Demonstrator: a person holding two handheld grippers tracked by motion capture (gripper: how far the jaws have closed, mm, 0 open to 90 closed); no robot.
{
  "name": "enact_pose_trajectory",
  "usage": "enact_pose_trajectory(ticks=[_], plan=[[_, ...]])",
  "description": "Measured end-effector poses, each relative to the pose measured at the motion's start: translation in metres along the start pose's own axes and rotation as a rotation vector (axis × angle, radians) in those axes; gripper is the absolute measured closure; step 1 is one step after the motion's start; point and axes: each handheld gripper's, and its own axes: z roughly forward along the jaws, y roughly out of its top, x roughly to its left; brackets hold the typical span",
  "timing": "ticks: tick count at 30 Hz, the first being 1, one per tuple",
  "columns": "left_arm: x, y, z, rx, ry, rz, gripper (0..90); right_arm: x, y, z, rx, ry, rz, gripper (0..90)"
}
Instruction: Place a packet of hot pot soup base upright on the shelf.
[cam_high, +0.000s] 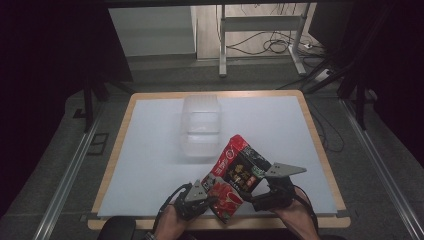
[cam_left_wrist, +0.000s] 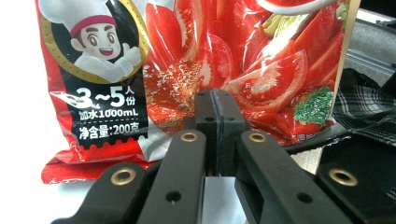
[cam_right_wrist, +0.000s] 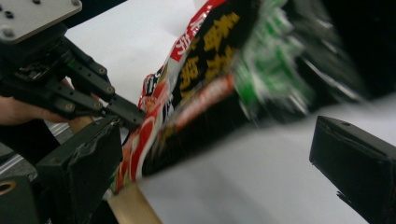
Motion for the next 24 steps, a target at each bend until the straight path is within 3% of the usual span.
enact_pose_trajectory(ticks=[7, 12, 13, 15, 16, 20, 24], plan=[[-0.003, 0.001, 0.0, 0.008, 0.019, 0.029, 90.0, 0.005, 0.016, 0.018, 0.016, 0.005, 0.033, 7.2], [-0.003, 0.001, 0.001, 0.008, 0.019, 0.032, 90.0, 0.005, 0.023, 0.024, -0.015, -0.01, 0.06, 20.2], [-0.003, 0.001, 0.001, 0.008, 0.019, 0.032, 90.0, 0.004, 0.023, 0.024, -0.02, 0.0, 0.059, 23.9], [-0.003, 0.001, 0.001, 0.008, 0.018, 0.032, 90.0, 0.004, 0.023, 0.025, -0.052, -0.009, 0.097, 39.4], [-0.003, 0.001, 0.001, 0.009, 0.017, 0.031, 90.0, 0.004, 0.023, 0.025, -0.052, -0.009, 0.097, 39.4], [-0.001, 0.002, 0.0, 0.017, 0.01, 0.03, 90.0, 0.003, 0.025, 0.025, -0.067, -0.06, 0.101, 59.3], [0.002, 0.003, -0.002, 0.019, -0.01, 0.038, 89.8, -0.002, 0.027, 0.024, -0.109, 0.022, 0.187, 71.5]])
